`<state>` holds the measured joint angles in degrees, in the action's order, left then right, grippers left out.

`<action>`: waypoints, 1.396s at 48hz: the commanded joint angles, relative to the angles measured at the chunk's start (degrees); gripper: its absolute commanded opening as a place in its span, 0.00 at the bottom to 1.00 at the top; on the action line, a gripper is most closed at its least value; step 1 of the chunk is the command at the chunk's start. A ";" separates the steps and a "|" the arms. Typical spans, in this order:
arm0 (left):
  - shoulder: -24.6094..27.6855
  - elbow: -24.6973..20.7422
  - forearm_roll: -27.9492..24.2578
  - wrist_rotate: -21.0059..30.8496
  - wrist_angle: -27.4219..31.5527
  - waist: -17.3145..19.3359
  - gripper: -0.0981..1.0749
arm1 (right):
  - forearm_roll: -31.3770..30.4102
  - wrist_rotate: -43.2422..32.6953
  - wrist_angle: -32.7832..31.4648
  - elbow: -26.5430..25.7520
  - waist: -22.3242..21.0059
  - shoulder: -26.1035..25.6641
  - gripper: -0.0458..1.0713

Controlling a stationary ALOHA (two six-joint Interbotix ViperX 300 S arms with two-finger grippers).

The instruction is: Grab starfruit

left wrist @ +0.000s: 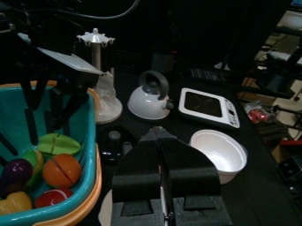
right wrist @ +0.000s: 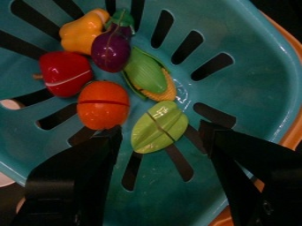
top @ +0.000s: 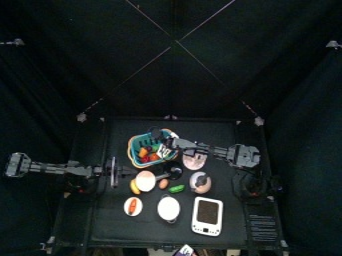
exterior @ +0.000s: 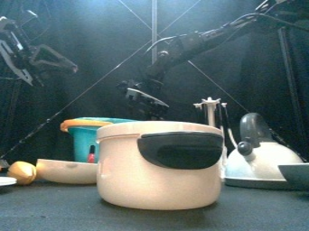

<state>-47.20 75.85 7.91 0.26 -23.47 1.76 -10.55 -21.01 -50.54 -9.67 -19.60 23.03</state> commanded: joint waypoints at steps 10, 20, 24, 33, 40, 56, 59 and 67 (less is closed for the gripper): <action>0.00 -0.26 -0.09 -0.18 -0.26 0.88 0.07 | 0.35 0.26 -9.58 -11.07 -0.79 4.66 0.93; 0.00 0.18 0.00 0.00 -0.26 0.88 0.07 | -0.09 0.70 -16.52 -15.47 -0.44 7.82 0.93; 0.00 0.35 0.00 0.00 -0.26 0.88 0.07 | 0.00 1.14 -16.87 -15.38 -0.44 8.17 0.93; 0.00 0.44 0.00 -0.18 -0.18 0.88 0.07 | 0.62 0.97 -16.96 -14.68 -0.26 9.14 0.93; 0.00 0.44 -0.09 -0.18 -0.26 0.88 0.07 | 2.64 1.05 -17.14 -14.24 -0.26 9.93 0.93; 0.00 0.70 -0.09 -0.26 -0.26 0.88 0.07 | 2.64 0.79 -17.84 -14.33 -0.53 10.90 0.93; 0.00 0.79 -0.09 -0.26 -0.26 0.88 0.07 | 1.93 0.88 -18.90 -14.85 -0.53 10.99 0.93; 0.00 0.88 -0.09 -0.26 -0.18 0.88 0.07 | -0.53 1.49 -23.82 -15.56 -0.70 12.04 0.93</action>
<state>-47.29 77.43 7.91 0.09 -23.47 2.55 -10.37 -19.42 -72.25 -23.55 -19.78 35.95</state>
